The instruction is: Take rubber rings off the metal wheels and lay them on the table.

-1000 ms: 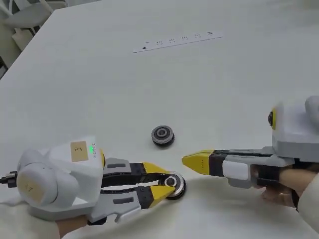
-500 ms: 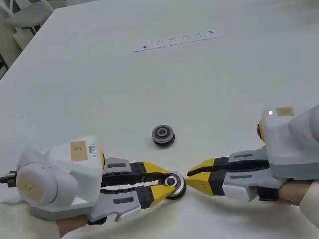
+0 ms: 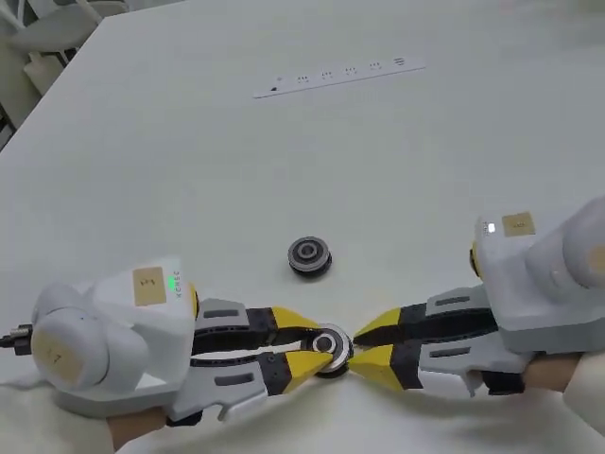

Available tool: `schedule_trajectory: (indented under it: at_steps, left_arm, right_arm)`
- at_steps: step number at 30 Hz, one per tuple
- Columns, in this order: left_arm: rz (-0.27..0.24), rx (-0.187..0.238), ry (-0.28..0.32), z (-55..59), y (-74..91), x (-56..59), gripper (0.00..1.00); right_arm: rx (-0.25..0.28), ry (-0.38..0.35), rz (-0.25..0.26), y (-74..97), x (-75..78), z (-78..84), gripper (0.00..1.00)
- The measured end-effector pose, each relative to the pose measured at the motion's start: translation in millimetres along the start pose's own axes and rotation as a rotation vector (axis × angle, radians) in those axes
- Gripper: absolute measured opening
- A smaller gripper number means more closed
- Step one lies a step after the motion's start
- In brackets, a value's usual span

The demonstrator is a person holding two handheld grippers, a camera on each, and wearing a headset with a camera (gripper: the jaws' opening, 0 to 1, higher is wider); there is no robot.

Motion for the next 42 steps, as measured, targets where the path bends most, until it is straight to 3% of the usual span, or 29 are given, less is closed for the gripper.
schedule_trajectory:
  at_steps: [9, 17, 22, 34, 36, 39, 42]
  left_arm:
    - [0.0, 0.001, 0.002, -1.4, -0.7, 1.4, 0.14]
    - [-0.001, 0.002, 0.005, -1.0, -0.2, 0.9, 0.14]
    - [-0.005, 0.002, 0.007, -0.9, -0.2, 0.5, 0.14]
    - [-0.007, 0.002, 0.007, -1.2, -0.4, 0.0, 0.14]
    - [-0.007, 0.002, 0.007, -1.4, -0.6, 0.3, 0.14]
    - [-0.007, 0.002, 0.006, -1.3, -0.6, 0.3, 0.14]
    - [-0.007, 0.002, 0.004, -0.8, -0.4, -0.2, 0.14]
  right_arm:
    - [-0.015, 0.039, 0.003, -1.6, 1.2, 1.0, 0.12]
    - [-0.023, 0.122, 0.025, -1.9, 1.0, 0.0, 0.06]
    - [-0.03, 0.128, 0.057, -1.4, 4.7, -0.9, 0.02]
    - [-0.023, 0.032, 0.099, -0.6, 11.2, -2.2, 0.0]
    - [-0.016, -0.024, 0.095, -0.2, 12.5, -1.8, 0.0]
    - [0.012, -0.171, 0.083, 1.7, 13.4, -3.7, 0.0]
    - [0.049, -0.231, 0.068, 3.5, 14.1, -10.0, 0.0]
Point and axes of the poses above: the centre of the closed fingertips' face, and the gripper's own axes: y roughly backward along the fingers, x roughly to its right, z roughly out of its underside, the point moved 2 cm from there along y, roughly backward along the fingers, and after that the axes turned 2 degrees about y, right-handed, at the moved point
